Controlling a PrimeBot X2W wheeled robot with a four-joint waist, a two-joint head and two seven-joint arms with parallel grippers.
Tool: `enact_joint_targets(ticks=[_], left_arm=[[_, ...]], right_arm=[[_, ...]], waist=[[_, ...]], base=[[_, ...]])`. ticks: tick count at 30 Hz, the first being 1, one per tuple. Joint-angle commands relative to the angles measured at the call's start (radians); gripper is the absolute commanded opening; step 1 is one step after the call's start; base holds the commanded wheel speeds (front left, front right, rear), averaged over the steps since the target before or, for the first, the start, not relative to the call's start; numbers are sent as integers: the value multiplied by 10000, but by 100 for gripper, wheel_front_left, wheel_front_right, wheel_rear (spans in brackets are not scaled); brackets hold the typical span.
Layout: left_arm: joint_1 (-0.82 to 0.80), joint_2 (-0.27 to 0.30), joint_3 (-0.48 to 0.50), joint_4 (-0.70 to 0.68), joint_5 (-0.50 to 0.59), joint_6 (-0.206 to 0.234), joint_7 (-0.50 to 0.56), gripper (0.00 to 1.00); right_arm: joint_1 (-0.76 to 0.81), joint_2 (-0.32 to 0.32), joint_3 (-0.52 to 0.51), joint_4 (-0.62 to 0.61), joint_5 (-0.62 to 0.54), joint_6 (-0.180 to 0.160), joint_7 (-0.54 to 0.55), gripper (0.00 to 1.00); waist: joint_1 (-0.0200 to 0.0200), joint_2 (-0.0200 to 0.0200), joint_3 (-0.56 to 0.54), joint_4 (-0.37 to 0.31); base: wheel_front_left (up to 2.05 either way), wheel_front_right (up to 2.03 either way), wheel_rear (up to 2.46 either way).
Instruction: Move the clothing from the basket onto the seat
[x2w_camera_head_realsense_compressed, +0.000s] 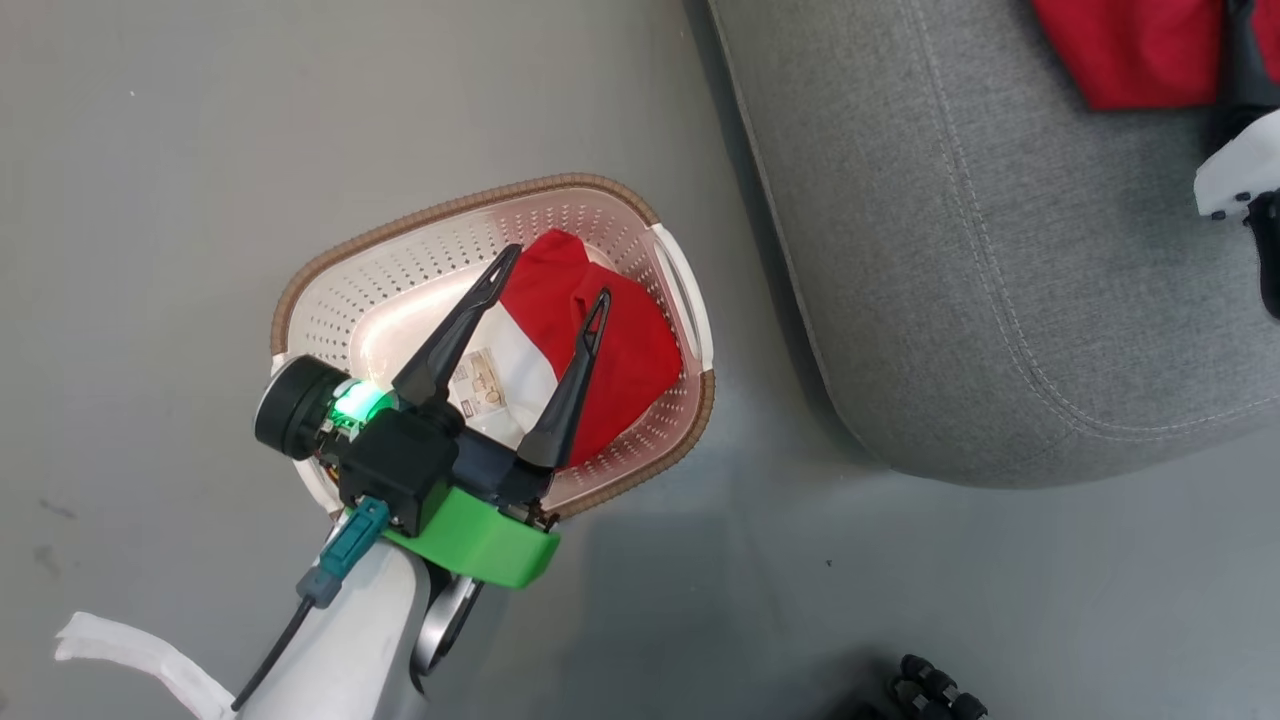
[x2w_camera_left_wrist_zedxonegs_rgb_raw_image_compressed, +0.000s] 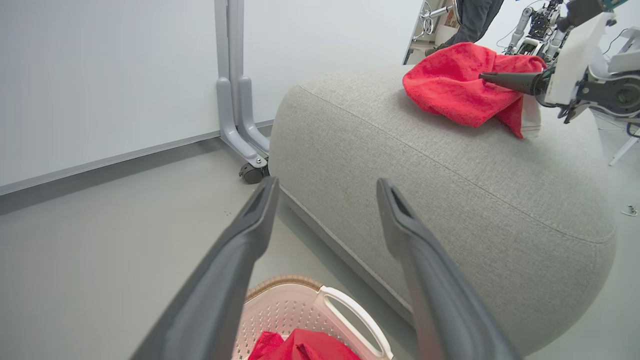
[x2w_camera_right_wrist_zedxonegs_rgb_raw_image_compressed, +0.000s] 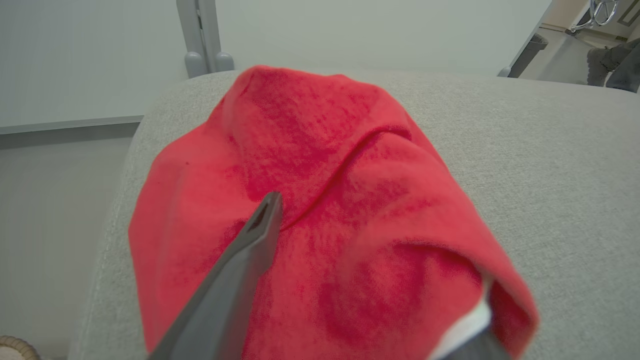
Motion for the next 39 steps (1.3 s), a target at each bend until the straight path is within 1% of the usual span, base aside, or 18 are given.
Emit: enact_joint_targets(ticks=[1,7,8,12,15,18,21,24,28,30,32,34,36,39], left_arm=[[173,-95,57,21,-59,-16,3,100],[445,-391,151,145,-187,-16,3,100],[587,-491,224,210,-256,-16,3,100],[917,-690,503,334,-332,-16,3,100],[1244,-839,803,336,-380,-16,3,100],[1569,-969,1135,327,-409,-16,3,100],[1917,-1092,1471,310,-422,-16,3,100],[2246,-1102,1821,326,-471,-16,3,100],[2661,-1150,2187,340,-533,-16,3,100],[2879,-1161,2385,341,-621,-16,3,100],[3064,-1164,2508,326,-726,-16,3,100],[3215,-1165,2672,317,-851,-16,3,100],[3391,-1165,2825,374,-817,-12,3,100],[3591,-1168,2933,434,-958,19,3,100]], right_arm=[[235,-117,192,106,210,-13,-29,100],[734,-424,1121,187,897,-12,-31,100],[957,-552,1374,80,1142,-13,-31,100],[1483,-861,1838,-347,1556,-13,-31,100],[1988,-985,1735,-854,2115,-13,-31,100],[2523,-1119,1471,-1717,2486,-12,-31,100],[3184,-1204,1169,-2747,2486,-12,-31,100],[3778,-1157,805,-3815,2200,-12,-31,100],[4749,-804,353,-5391,1671,-12,-29,100],[5209,-506,82,-6146,1411,-12,-29,100],[5718,-77,-188,-6830,1192,-12,-29,100],[6166,532,-528,-7441,1157,-12,-29,100],[6689,1001,-624,-7977,813,-7,-31,100],[7343,1563,-662,-8451,320,-7,-29,100]], waist=[[0,0,-523,-106],[0,0,-1479,-205],[0,0,-1870,-237],[0,0,-2642,-296],[0,0,-3243,-326],[0,0,-3744,-317],[0,0,-4215,-285],[0,0,-4625,-200],[0,0,-5200,34],[0,0,-5449,201],[0,0,-5631,372],[0,0,-5757,558],[0,0,-5887,785],[0,0,-6051,1088]], base=[[0,0,0],[0,0,0],[0,0,0],[0,0,0],[0,0,0],[0,0,0],[0,0,0],[0,0,0],[0,0,0],[0,0,0],[0,0,0],[0,0,0],[0,0,0],[0,0,0]])
